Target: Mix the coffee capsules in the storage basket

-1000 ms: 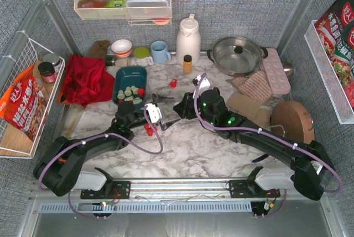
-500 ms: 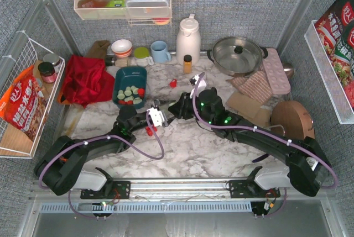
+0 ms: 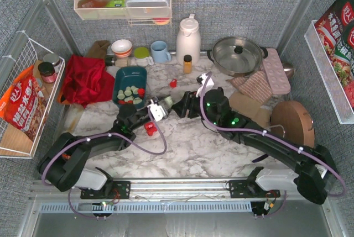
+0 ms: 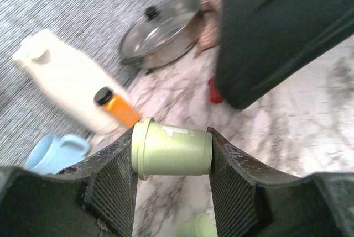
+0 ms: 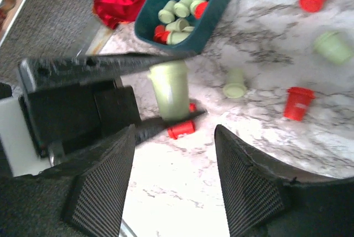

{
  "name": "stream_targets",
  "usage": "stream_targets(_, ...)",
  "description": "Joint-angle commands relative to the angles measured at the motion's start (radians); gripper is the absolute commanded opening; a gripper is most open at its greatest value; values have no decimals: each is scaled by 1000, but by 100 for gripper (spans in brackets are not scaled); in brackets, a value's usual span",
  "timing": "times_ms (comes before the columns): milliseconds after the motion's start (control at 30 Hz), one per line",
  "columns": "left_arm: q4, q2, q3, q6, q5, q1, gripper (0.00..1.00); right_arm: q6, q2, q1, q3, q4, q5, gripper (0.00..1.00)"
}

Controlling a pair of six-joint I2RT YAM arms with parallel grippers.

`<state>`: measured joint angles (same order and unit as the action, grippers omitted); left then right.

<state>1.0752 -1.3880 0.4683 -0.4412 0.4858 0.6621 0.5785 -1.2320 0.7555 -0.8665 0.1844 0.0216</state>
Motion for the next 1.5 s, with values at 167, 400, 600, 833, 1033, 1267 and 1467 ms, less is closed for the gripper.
stream_targets(167, -65, -111, 148, 197, -217, -201, 32, -139, 144, -21, -18, -176, 178, 65)
stream_targets(400, -56, -228, 220, 359, -326, -387, 35, -156, 167, -22, 6, -206, 199, 65)
stream_targets(600, -52, -293, 253, 465, -275, -535, 45, -134, 70, -22, 4, -194, 144, 65)
stream_targets(833, -53, -319, 264, 516, -210, -610, 75, -150, -189, -21, -75, -137, 68, 69)
stream_targets(1033, -51, -318, 259, 533, -194, -610, 99, -209, -475, -16, -247, -110, 27, 71)
stream_targets(1267, -53, -268, 256, 554, -191, -609, 99, -339, -694, -8, -450, -178, 24, 69)
stream_targets(1467, -59, -218, 250, 594, -189, -608, 99, -419, -824, -8, -598, -266, 56, 64)
